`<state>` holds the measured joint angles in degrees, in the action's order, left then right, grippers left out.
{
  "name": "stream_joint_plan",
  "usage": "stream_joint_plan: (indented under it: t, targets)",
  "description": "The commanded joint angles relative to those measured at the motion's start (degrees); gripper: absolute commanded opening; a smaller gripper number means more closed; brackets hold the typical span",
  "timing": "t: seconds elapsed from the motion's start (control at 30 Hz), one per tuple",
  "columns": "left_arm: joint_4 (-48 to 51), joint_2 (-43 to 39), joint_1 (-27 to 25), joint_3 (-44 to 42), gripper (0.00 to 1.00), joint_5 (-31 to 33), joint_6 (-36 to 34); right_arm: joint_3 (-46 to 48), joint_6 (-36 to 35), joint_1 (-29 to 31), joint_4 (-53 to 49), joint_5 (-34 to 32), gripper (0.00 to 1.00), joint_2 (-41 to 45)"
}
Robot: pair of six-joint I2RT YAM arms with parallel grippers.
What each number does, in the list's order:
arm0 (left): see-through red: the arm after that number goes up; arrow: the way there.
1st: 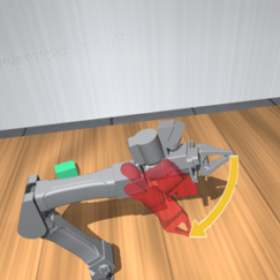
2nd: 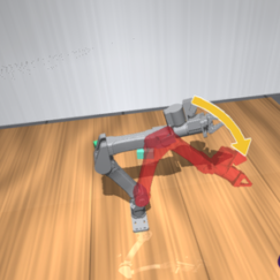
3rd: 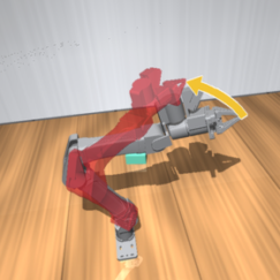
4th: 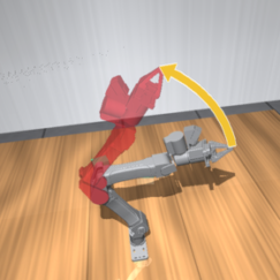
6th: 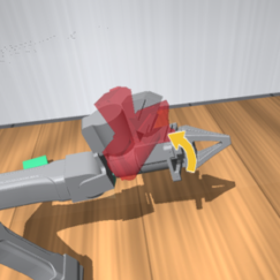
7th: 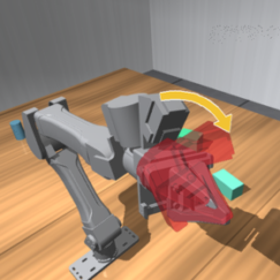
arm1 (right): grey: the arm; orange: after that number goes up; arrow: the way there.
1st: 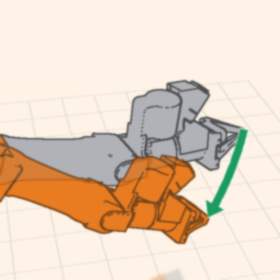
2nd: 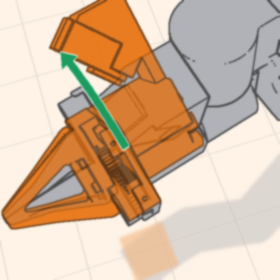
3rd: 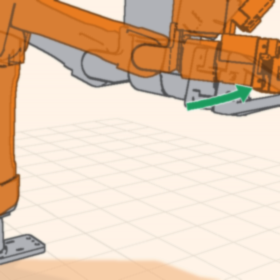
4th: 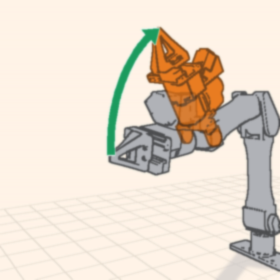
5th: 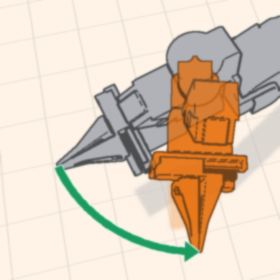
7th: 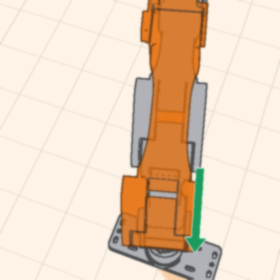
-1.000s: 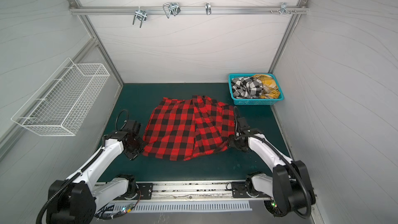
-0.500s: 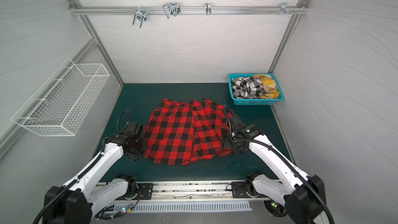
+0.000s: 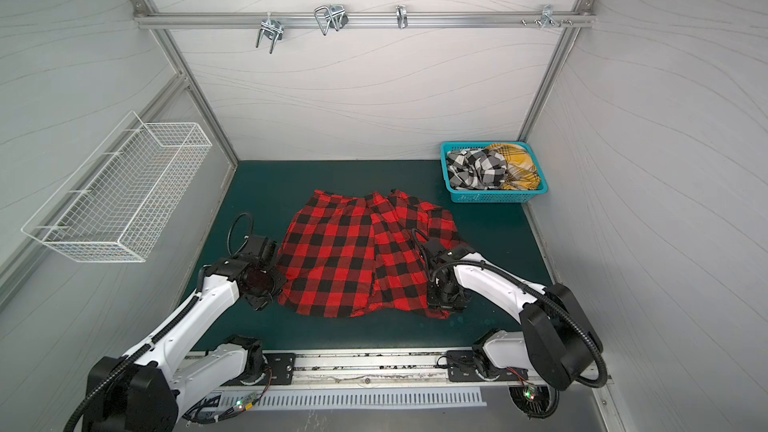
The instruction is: Fold and stack the long sleeve shirts
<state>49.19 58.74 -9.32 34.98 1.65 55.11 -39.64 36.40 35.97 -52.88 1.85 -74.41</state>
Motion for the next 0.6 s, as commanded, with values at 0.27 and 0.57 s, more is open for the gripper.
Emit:
stream_joint_plan:
  t: [0.27,0.57]
  targets:
    - [-1.29,0.92,-0.12,-0.17,0.00,-0.28,0.36,-2.21,-2.08,-4.15,4.61,5.98,0.45,-0.46]
    - [-1.82,1.68,-0.14,-0.33,0.00,-0.41,0.26,1.93,-2.44,-8.33,7.61,8.27,0.43,-1.45]
